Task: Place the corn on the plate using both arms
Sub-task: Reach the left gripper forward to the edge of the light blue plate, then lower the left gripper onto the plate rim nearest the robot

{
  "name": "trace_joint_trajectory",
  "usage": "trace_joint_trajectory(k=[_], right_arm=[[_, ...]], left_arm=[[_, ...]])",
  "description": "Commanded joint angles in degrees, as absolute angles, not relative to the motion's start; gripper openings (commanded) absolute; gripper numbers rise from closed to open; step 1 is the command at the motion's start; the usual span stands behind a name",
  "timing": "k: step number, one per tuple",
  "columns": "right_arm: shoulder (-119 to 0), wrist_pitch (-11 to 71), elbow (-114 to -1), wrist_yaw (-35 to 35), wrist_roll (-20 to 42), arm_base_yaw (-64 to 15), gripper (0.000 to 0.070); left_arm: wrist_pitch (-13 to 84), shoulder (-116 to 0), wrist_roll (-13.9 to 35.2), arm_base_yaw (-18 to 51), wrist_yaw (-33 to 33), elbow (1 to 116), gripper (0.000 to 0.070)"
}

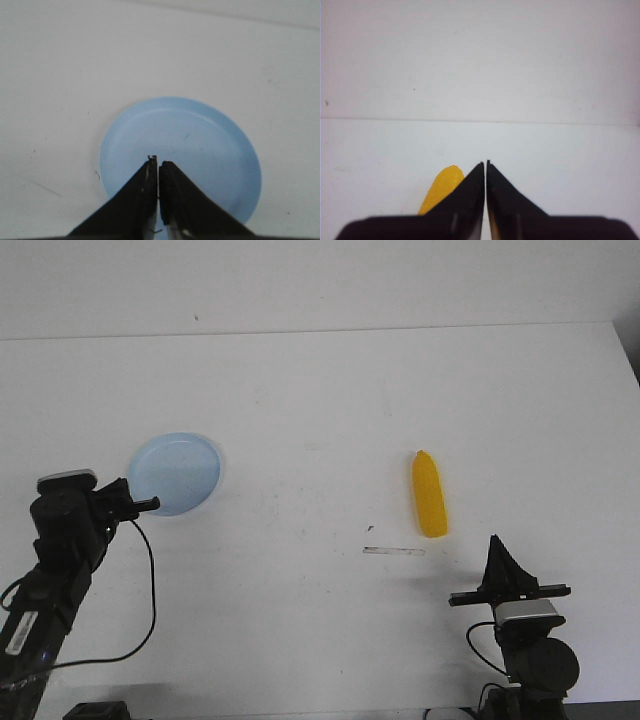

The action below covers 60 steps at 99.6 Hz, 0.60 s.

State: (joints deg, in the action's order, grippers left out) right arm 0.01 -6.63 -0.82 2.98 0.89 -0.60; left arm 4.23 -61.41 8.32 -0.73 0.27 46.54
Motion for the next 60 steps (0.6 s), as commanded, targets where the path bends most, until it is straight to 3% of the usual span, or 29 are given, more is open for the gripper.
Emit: trace_joint_trajectory(k=[1,22,39,60], right_arm=[[-0.05,-7.22,-0.73,2.96,1.48,-0.60,0.0008],[-0.05,-7.22,-0.73,2.96,1.48,-0.60,0.0008],[-0.05,-7.22,-0.73,2.96,1.48,-0.60,0.0009],[-0.05,-7.22,-0.73,2.96,1.48,-0.60,0.0008]], left_arm=[[6.72,-64.79,8.47,-0.40,1.54,49.80,0.0002],[18.81,-75.50,9.26,-2.92,9.43,61.01,0.0001],[30.13,-84.09,17.23,-9.21,15.27,71.00,0.0001],[29.91,-91.18,17.50,-14.61,16.51,73.87,0.0029]])
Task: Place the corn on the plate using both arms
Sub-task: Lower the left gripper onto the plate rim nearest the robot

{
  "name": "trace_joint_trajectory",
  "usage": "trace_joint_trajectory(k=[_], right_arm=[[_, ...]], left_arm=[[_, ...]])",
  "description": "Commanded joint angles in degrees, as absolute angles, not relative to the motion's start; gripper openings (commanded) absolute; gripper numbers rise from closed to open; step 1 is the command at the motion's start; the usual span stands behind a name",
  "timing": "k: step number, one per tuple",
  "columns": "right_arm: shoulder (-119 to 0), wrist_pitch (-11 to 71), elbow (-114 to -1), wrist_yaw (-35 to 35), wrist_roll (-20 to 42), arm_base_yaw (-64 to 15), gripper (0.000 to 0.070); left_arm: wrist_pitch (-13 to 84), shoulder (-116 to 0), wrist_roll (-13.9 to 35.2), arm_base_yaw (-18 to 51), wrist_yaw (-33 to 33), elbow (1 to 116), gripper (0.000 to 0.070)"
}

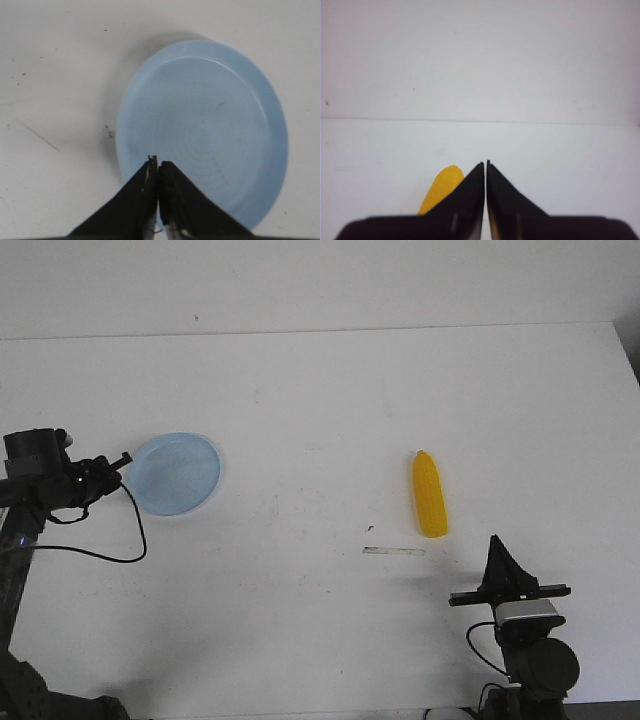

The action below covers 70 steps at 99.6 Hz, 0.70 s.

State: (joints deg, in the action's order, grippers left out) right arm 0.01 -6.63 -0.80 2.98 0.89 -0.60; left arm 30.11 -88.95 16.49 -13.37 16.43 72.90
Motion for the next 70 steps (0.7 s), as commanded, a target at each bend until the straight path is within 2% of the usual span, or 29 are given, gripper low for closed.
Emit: trace_joint_trajectory(k=[1,12,18,70], right_arm=[[-0.05,-7.22,-0.73,2.96,1.48,-0.60,0.0008],[-0.05,-7.22,-0.73,2.96,1.48,-0.60,0.0009],[-0.05,-7.22,-0.73,2.96,1.48,-0.60,0.0008],[-0.05,-7.22,-0.73,2.96,1.48,-0.60,0.0008]], left_arm=[[29.91,-91.48,17.54,-14.74,16.53,73.87,0.0044],[30.65,-94.70,17.63,-15.75,16.53,73.84,0.0238],[31.11,-96.31,17.58,-15.79,16.53,73.84,0.0284],[30.17,-103.33,17.61,-13.52,16.62,73.84,0.0281]])
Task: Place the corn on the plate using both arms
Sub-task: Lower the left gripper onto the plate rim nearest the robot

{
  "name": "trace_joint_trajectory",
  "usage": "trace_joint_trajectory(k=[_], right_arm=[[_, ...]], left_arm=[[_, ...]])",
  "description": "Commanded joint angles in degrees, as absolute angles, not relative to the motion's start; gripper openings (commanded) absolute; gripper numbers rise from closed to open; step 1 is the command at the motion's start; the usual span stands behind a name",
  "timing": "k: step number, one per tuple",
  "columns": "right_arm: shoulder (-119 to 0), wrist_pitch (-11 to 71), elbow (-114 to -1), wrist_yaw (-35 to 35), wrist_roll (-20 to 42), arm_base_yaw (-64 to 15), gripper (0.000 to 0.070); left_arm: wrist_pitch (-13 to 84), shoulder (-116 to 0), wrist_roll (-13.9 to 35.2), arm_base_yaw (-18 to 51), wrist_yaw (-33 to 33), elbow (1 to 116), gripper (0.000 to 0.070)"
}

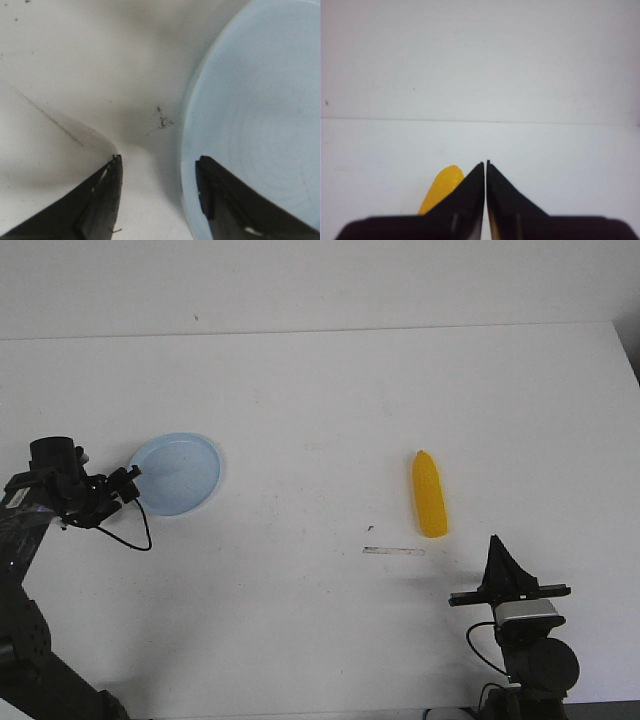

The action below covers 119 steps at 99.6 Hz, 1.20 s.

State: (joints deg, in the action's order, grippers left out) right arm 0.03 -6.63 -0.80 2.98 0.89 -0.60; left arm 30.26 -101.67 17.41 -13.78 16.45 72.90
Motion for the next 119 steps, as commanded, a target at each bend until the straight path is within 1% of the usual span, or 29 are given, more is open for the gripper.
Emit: trace_joint_trajectory(k=[1,14,19,21,30,35,54,65,78,82,100,119], right_arm=[[-0.05,-7.22,-0.73,2.96,1.48,-0.60,0.0009],[-0.05,-7.22,-0.73,2.96,1.48,-0.60,0.0008],[-0.05,-7.22,-0.73,2.96,1.48,-0.60,0.0008],[-0.05,-7.22,-0.73,2.96,1.48,-0.60,0.0008],[-0.05,-7.22,-0.73,2.96,1.48,-0.60,0.0008],[-0.05,-7.22,-0.73,2.96,1.48,-0.60,0.0009],[-0.05,-7.22,-0.73,2.96,1.48,-0.60,0.0008],[-0.05,-7.22,-0.73,2.96,1.48,-0.60,0.0008],[-0.05,-7.22,-0.73,2.96,1.48,-0.60,0.0008],[-0.05,-7.22,-0.73,2.96,1.48,-0.60,0.0008],[-0.05,-7.22,-0.73,2.96,1.48,-0.60,0.0009],[-0.05,-7.22,-0.73,2.96,1.48,-0.60,0.0008]], left_arm=[[30.11,-103.35,17.61,-13.43,16.62,73.84,0.0281],[29.80,-103.46,17.63,-12.80,16.62,73.84,0.0279],[29.80,-103.46,17.65,-12.69,16.62,73.84,0.0268],[29.80,-103.46,17.65,-12.64,16.62,73.84,0.0256],[29.78,-103.46,17.65,-12.29,16.62,73.84,0.0154],[29.71,-103.46,17.65,-12.16,16.62,73.84,0.0119],[28.08,-103.46,17.65,-11.38,16.62,73.84,0.0108],[27.33,-103.46,17.65,-11.07,16.62,73.84,0.0033],[27.14,-103.46,17.65,-10.81,16.62,73.84,0.0028],[27.14,-103.46,17.65,-10.79,16.62,73.84,0.0000],[27.29,-102.91,17.67,-10.28,17.32,73.87,0.0000],[26.89,-100.44,17.69,-7.09,23.09,73.87,0.0000]])
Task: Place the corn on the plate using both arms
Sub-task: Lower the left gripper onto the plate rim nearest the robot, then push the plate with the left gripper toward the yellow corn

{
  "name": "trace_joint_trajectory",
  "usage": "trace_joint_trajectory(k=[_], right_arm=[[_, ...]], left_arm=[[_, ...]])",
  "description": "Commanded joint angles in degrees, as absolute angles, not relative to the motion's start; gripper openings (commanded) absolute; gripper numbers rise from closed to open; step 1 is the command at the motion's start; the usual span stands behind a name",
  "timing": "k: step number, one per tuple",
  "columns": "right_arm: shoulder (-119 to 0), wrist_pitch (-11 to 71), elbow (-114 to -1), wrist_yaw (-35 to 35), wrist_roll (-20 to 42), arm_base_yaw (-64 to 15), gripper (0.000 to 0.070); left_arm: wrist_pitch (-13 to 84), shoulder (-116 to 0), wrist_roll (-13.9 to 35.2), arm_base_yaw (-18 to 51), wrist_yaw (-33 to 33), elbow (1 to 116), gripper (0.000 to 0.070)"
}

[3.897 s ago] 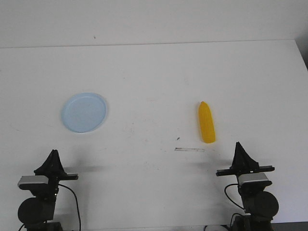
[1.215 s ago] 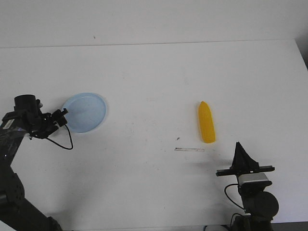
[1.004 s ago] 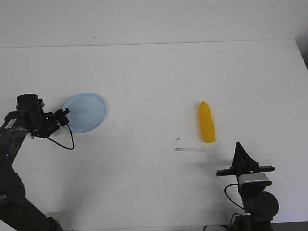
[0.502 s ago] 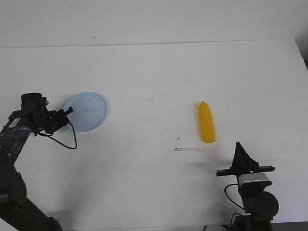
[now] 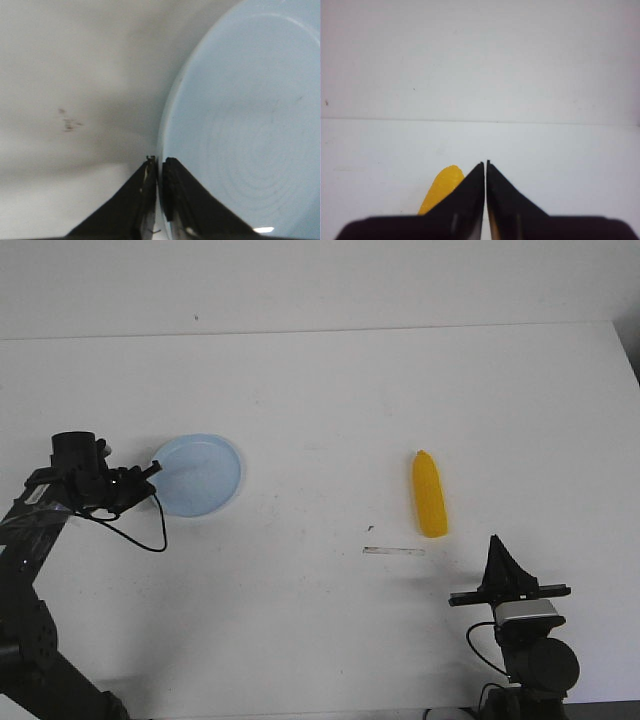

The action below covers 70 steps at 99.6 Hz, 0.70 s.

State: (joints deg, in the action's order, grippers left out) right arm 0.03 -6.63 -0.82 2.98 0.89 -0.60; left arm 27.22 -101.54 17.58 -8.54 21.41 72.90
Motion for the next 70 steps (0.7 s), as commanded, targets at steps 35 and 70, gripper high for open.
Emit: trace_joint_trajectory(k=[35,70], right_arm=[[-0.05,-7.22,-0.73,2.96,1.48,-0.60,0.0009],[-0.05,-7.22,-0.73,2.96,1.48,-0.60,0.0008]], left_arm=[[26.68,-99.24,17.67,9.58,24.16,73.87,0.0000],[22.72,-99.35,17.63,21.02,23.84,73.38,0.0000]])
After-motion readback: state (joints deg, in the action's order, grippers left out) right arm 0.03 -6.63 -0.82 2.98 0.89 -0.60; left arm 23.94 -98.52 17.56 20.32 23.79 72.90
